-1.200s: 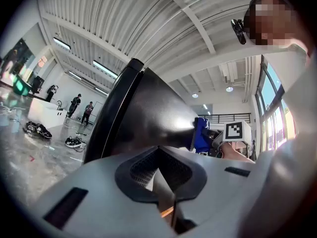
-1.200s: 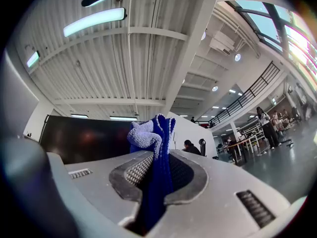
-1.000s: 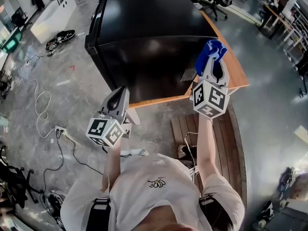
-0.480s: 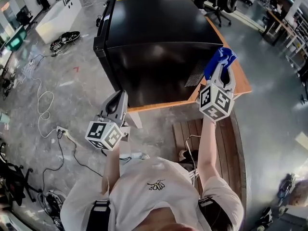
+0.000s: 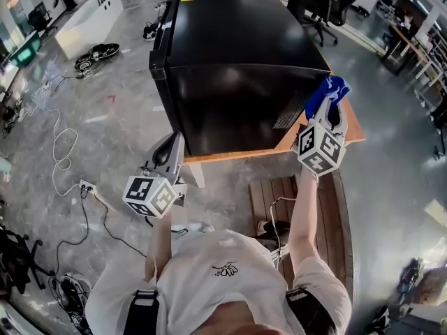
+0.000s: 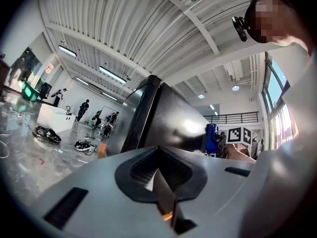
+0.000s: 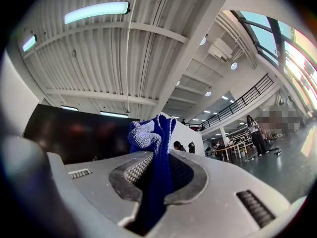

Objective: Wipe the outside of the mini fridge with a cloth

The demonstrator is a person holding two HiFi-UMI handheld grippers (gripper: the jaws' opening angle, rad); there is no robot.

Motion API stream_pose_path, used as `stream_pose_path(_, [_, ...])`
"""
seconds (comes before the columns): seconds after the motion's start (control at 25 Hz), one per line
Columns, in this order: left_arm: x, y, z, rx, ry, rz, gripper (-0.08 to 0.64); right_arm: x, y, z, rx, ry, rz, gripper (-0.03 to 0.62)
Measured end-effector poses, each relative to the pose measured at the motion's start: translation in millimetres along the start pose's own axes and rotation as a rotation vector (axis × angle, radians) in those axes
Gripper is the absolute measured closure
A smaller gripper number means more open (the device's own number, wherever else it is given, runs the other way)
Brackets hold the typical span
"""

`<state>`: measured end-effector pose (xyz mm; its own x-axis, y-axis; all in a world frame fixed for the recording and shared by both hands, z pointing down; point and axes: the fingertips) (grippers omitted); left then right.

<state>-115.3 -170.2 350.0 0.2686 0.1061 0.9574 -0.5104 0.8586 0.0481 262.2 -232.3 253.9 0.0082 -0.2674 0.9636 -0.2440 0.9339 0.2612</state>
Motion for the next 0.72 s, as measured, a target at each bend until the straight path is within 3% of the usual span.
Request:
stream_pose_path(0.24, [-5,4,10,-0.002,-0.002,-0.002,0.555,-3,25,-1,0.016,-0.047,-0.049,0.531])
stream_pose_path(0.36, [-11,8,14,-0.009,-0.011,-0.006,0.555,-9,59,20,-0.039,-0.110,-0.057,0.531])
stream_pose_path(0.56, [-17,14,23,-0.024,-0.026,-0.017,0.555,-12,102,118,-0.306,-0.287,-0.056,0.531])
stream_pose_path(0.72, [-16,26,32,-0.050,-0.024,-0.027,0.555,-6,121,227,-0.553,-0.296,-0.030,0.531])
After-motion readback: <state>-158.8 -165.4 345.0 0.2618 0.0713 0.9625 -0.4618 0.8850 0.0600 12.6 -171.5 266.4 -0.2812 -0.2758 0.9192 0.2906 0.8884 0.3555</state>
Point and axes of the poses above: the fingertips, and each gripper's own axes: y backward along the fingers, z to its left, x out of its underside, and after that the axes turned 1 degree about z, right-handed
